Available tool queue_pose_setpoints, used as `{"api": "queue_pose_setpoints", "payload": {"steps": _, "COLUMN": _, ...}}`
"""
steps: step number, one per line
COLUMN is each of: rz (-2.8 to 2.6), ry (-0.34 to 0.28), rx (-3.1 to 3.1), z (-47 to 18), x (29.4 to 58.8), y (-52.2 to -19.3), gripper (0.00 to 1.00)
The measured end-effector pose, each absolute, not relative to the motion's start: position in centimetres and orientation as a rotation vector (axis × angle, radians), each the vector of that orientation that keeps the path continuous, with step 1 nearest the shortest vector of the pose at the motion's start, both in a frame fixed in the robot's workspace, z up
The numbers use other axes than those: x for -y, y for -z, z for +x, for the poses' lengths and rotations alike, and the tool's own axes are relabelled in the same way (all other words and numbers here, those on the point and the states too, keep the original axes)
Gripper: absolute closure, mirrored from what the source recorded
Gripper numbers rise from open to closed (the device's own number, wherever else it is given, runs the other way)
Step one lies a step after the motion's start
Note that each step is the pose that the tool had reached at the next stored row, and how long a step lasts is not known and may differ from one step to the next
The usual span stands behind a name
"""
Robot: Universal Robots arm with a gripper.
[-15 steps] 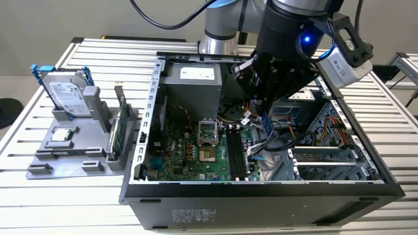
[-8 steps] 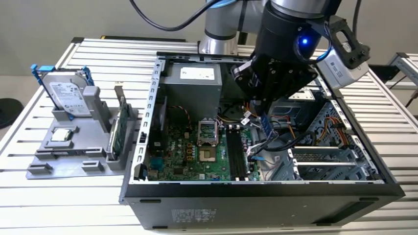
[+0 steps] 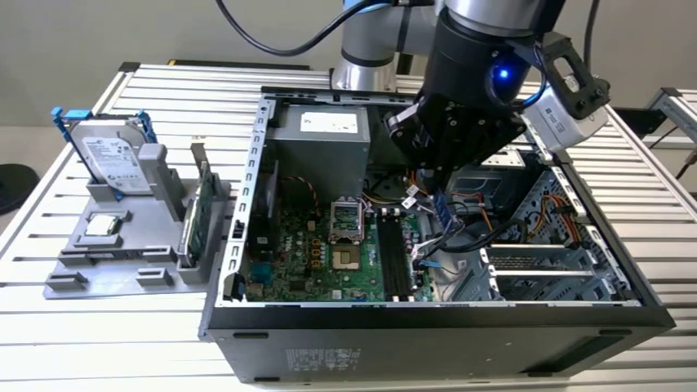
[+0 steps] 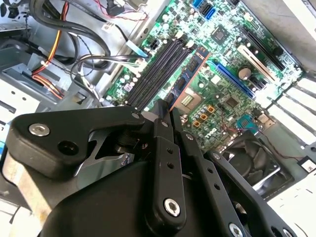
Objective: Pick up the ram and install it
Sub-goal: 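Insert the ram into the slot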
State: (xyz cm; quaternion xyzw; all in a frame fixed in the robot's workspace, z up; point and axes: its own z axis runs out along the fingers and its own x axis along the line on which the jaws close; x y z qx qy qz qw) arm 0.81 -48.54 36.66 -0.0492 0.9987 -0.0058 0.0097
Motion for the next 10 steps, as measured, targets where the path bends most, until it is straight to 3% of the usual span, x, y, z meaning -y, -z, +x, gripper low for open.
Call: {"api": "queue_pose_setpoints", "payload": {"steps": 10, "rz": -0.153, "ry": 0.019, "rx": -3.114, "z": 0.81, "x": 48.32, "y": -36.06, "gripper": 1.00}}
